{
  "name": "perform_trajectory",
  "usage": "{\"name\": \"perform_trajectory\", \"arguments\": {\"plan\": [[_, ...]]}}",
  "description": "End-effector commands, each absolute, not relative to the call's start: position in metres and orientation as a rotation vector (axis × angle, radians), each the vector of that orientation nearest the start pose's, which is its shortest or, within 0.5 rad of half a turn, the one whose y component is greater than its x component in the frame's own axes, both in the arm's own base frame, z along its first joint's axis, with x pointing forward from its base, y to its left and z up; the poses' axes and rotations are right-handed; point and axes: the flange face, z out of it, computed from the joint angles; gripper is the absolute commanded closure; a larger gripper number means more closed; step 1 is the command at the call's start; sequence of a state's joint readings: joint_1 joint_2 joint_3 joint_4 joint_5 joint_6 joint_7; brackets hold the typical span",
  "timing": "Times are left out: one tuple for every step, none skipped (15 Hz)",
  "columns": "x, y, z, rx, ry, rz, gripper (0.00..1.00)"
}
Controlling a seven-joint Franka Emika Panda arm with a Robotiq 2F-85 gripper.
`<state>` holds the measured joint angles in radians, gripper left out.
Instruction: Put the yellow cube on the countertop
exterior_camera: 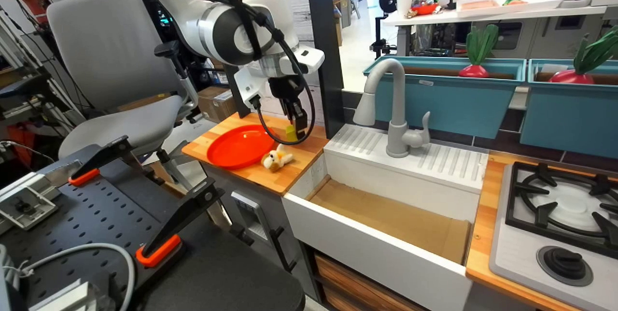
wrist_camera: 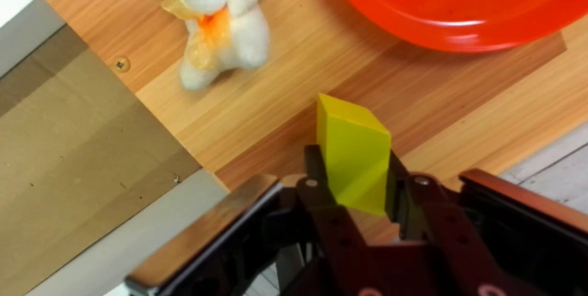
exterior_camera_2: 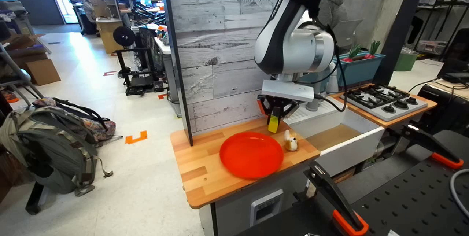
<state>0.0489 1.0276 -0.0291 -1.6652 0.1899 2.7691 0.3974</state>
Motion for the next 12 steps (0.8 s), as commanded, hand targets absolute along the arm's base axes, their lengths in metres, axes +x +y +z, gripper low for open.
{"name": "perform_trajectory", "arguments": {"plan": [[0.661,0.007,0.009,-2.977,0.840,-0.062,0.45],[0.661,0.007,0.007,-2.982,0.842,-0.048,0.43],[0.661,0.007,0.006,-2.983,0.844,-0.021,0.37],[0.661,0.006,0.005,-2.986,0.843,-0.012,0.31],[0.660,0.007,0.007,-2.987,0.838,-0.001,0.22],[0.657,0.009,0.011,-2.984,0.824,-0.002,0.15],[0.654,0.011,0.016,-2.981,0.814,-0.012,0.07],[0.648,0.016,0.025,-2.978,0.792,-0.031,0.01],[0.644,0.019,0.032,-2.980,0.770,-0.046,0.00],[0.636,0.025,0.044,-2.977,0.741,-0.062,0.00],[0.627,0.031,0.056,-2.973,0.707,-0.100,0.00],[0.620,0.037,0.065,-2.970,0.660,-0.140,0.00]]}}
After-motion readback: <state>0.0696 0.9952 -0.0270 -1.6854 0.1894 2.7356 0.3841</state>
